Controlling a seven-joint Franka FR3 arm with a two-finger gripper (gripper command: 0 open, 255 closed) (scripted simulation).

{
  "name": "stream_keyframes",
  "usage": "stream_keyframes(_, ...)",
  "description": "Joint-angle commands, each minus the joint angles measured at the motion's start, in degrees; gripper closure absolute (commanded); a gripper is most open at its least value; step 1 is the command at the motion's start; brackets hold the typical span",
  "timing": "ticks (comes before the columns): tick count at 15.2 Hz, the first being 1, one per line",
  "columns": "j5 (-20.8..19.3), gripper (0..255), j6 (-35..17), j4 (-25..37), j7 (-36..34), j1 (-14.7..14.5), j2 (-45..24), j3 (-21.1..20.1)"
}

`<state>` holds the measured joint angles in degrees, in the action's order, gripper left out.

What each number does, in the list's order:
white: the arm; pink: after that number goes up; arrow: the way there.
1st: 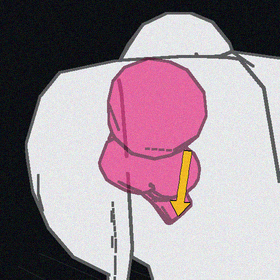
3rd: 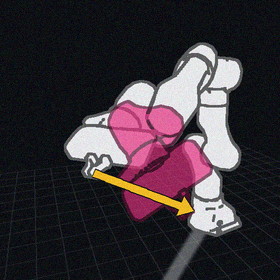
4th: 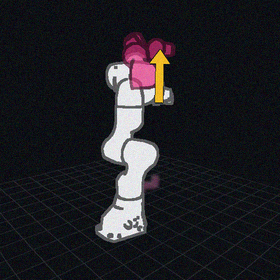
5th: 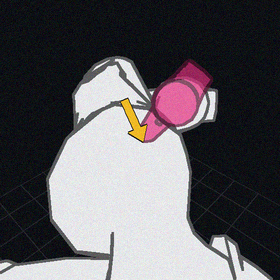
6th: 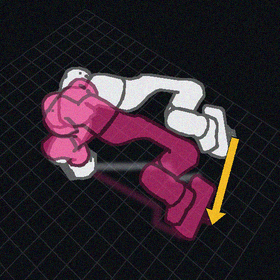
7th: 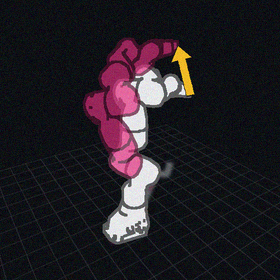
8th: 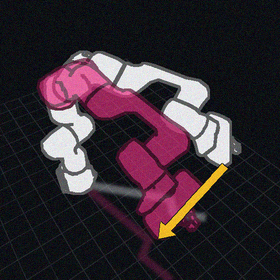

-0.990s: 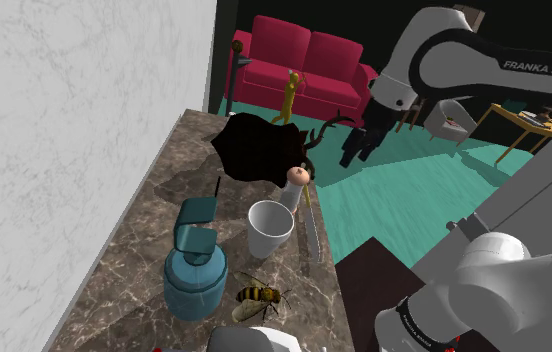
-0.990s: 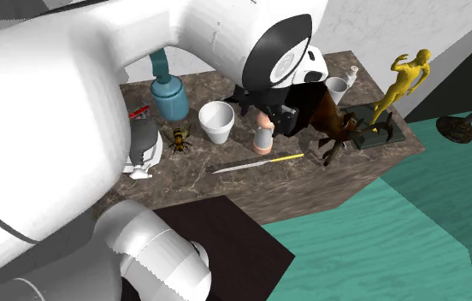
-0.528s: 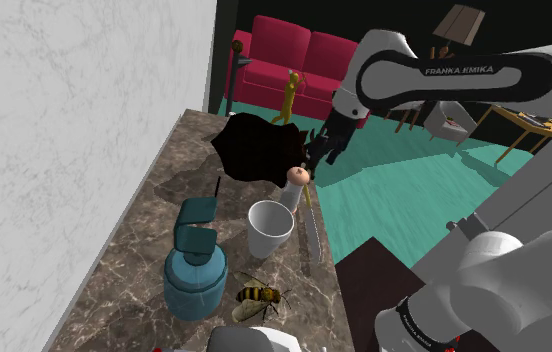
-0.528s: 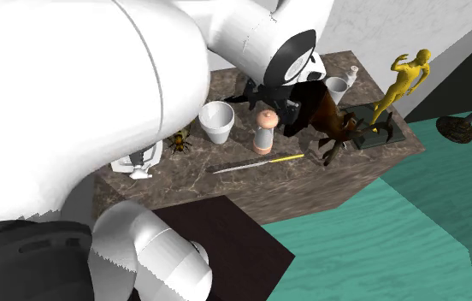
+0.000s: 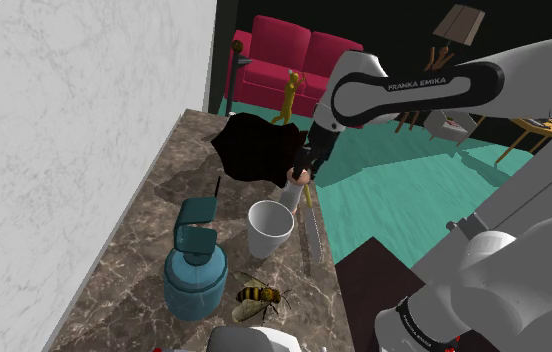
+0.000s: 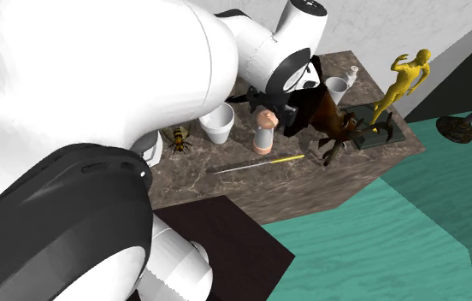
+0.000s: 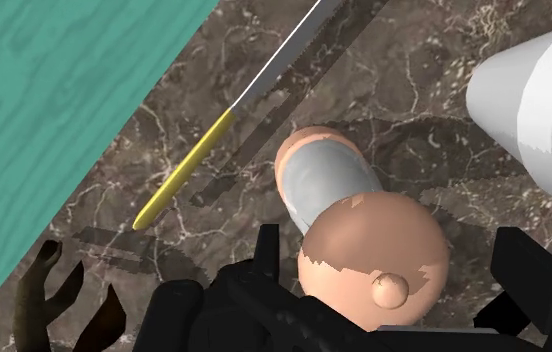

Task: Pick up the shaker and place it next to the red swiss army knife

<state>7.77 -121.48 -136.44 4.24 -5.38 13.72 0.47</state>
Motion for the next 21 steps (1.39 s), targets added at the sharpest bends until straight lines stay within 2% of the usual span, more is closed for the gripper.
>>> stream_keyframes(1,0.17,0,-1.76,-1.03,0.18,-0.07,-0.7,-0.05)
stream_keyframes(2,0.32,0,-3.06,-1.74,0.25,-0.16,-1.28,-0.12)
stream_keyframes(10,0.32,0,-3.05,-1.74,0.26,-0.15,-1.28,-0.12)
stream_keyframes(11,0.32,255,-3.05,-1.74,0.26,-0.15,-1.28,-0.12)
stream_keyframes(21,0.24,255,-2.24,-1.32,0.14,-0.13,-0.88,-0.12)
